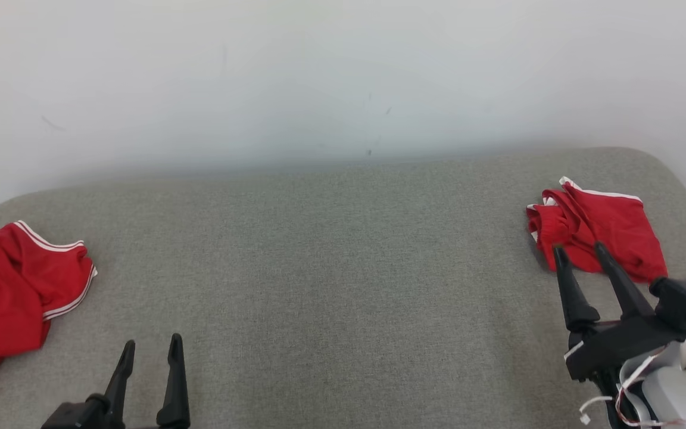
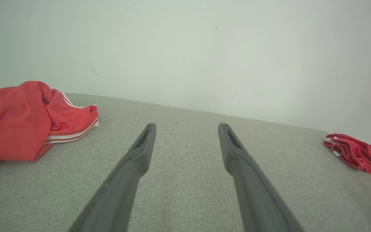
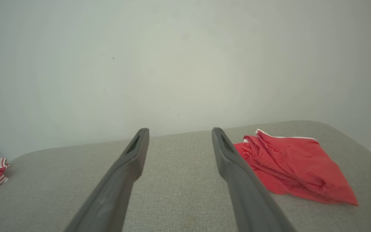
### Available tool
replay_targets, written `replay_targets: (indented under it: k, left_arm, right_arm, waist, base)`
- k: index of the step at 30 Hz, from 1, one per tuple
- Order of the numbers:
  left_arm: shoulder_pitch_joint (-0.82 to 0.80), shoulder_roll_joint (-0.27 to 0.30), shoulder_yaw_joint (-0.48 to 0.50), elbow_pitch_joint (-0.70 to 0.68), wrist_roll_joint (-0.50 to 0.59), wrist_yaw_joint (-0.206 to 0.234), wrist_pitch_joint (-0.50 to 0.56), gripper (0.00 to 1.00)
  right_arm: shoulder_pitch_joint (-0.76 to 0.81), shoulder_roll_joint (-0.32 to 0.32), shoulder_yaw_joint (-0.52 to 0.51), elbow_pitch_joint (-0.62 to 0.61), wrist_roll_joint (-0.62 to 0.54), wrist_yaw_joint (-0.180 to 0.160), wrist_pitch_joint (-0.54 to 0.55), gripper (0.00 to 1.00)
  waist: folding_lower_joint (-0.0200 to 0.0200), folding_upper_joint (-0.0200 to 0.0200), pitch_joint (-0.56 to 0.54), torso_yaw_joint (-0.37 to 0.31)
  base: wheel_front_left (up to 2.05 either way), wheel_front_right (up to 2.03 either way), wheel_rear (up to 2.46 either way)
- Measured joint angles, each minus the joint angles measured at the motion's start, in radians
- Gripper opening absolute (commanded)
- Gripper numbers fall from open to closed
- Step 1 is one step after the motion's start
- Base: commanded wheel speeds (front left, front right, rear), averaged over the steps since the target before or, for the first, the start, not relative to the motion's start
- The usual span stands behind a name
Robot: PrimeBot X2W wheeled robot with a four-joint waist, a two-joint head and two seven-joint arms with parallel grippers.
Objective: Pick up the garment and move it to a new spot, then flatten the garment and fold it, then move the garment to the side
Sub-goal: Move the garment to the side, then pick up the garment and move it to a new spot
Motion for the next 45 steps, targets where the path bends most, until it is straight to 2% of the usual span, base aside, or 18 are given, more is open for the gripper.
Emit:
replay_targets:
  k: [6,12,25,45]
  left_arm:
    - [0.017,0.0,0.01,-0.008,0.0,0.007,0.0,1.0]
    - [0.025,0.002,0.021,-0.016,0.0,0.008,0.0,1.0]
    - [0.035,0.006,0.027,-0.022,-0.009,0.008,0.017,1.0]
    - [0.037,0.026,0.03,-0.038,-0.009,0.007,0.052,1.0]
  right_arm:
    - [0.102,0.002,-0.043,-0.083,-0.015,-0.069,-0.004,1.0]
    - [0.194,0.004,-0.083,-0.15,-0.051,-0.092,-0.004,1.0]
    - [0.277,-0.006,-0.139,-0.238,-0.09,-0.111,-0.004,1.0]
    - [0.327,-0.009,-0.125,-0.299,-0.139,-0.115,0.012,1.0]
  waist:
    - [0.0,0.0,-0.01,-0.007]
    - [0.0001,0.0,-0.012,-0.012]
    - [0.0001,0.0001,-0.006,-0.017]
    - [0.0001,0.0001,-0.001,-0.007]
  base:
    - [0.0,0.0,0.0]
    - [0.0,0.0,0.0]
    - [0.0,0.0,0.0]
    - [0.0,0.0,0.0]
